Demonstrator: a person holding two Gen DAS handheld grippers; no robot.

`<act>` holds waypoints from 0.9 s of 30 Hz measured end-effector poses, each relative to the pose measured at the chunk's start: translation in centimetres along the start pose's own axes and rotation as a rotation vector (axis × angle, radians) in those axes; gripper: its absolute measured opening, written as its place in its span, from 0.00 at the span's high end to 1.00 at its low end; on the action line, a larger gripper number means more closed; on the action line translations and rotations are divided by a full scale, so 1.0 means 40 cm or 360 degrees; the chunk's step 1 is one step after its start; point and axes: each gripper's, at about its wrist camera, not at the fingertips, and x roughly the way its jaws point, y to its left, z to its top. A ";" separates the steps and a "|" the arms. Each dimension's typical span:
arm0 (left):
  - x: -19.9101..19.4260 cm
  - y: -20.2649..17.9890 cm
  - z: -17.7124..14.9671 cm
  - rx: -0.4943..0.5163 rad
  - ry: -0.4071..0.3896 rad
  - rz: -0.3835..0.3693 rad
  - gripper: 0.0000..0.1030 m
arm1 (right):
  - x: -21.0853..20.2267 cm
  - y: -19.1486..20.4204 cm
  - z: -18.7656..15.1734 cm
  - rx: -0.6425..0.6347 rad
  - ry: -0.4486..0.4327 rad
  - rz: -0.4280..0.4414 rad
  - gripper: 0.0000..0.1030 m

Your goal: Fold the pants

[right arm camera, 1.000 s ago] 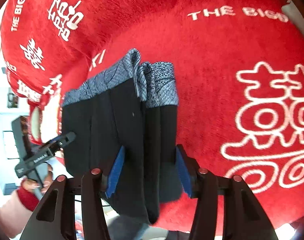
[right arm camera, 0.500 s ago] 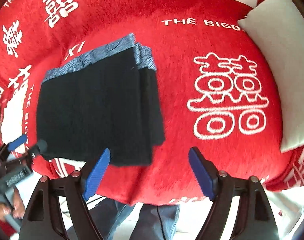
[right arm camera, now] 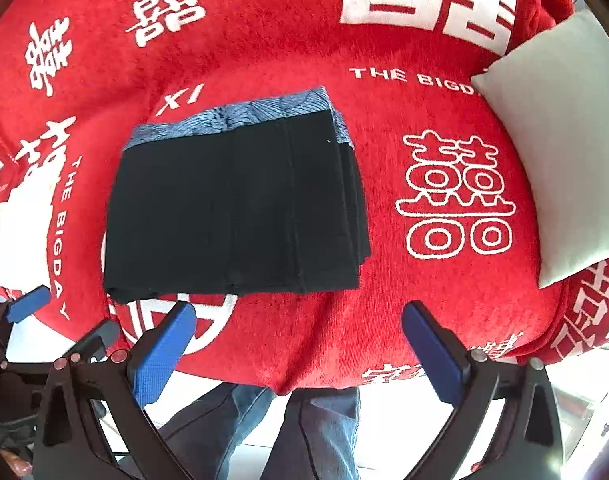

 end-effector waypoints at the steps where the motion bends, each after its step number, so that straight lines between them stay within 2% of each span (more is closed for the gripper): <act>1: -0.008 0.003 -0.001 -0.0005 -0.0010 0.0002 0.00 | -0.009 0.005 -0.002 0.0001 0.0001 0.0005 0.00; 10: -0.056 0.008 -0.008 0.0034 -0.0049 0.0077 0.00 | -0.072 0.045 -0.004 0.0008 -0.0012 -0.0032 0.00; 19: -0.065 0.006 -0.005 0.0018 -0.0004 0.0046 0.00 | -0.088 0.065 -0.005 -0.0020 0.0015 -0.0051 0.00; 27: -0.075 -0.004 -0.006 0.0035 -0.0015 0.0073 0.00 | -0.089 0.073 0.000 -0.0046 0.0030 -0.0061 0.00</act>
